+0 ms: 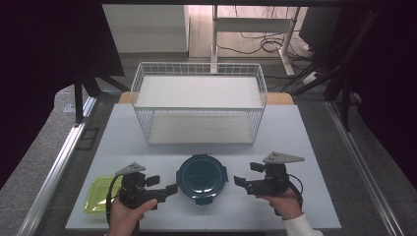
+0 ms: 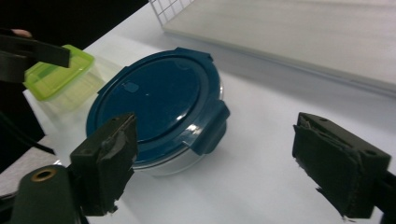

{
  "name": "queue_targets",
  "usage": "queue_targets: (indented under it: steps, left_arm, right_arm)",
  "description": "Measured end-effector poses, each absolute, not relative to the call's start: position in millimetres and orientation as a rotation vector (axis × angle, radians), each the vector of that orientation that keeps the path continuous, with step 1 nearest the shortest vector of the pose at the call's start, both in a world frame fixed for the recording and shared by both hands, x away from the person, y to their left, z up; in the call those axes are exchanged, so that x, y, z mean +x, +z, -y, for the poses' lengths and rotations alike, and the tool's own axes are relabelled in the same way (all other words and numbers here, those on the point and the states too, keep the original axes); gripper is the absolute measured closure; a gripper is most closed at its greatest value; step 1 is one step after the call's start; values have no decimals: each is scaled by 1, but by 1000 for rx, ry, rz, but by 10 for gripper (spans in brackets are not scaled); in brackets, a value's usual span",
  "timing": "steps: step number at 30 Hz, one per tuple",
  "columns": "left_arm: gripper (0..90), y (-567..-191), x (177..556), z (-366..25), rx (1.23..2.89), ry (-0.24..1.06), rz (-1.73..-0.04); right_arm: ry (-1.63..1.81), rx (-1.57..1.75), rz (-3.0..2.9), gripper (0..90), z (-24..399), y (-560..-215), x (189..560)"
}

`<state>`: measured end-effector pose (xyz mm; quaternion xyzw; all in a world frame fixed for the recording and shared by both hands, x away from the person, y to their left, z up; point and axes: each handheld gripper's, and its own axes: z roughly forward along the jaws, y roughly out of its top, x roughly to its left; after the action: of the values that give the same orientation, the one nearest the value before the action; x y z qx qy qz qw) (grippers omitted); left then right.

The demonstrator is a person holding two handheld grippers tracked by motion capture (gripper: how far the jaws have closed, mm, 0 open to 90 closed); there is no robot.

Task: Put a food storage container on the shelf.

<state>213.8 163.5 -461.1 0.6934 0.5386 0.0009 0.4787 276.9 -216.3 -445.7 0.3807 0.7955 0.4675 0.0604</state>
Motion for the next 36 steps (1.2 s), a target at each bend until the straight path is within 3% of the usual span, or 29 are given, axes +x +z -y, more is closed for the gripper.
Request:
queue_targets:
  steps: [13, 36]
  left_arm:
    - [94, -465, 240, -151, 1716, -29, -1359]
    - [87, -498, 274, -143, 1683, -235, -1435]
  right_arm:
    - [1444, 1217, -2537, 114, 190, -450, 289]
    - [1417, 1466, -2618, 90, 165, -483, 318]
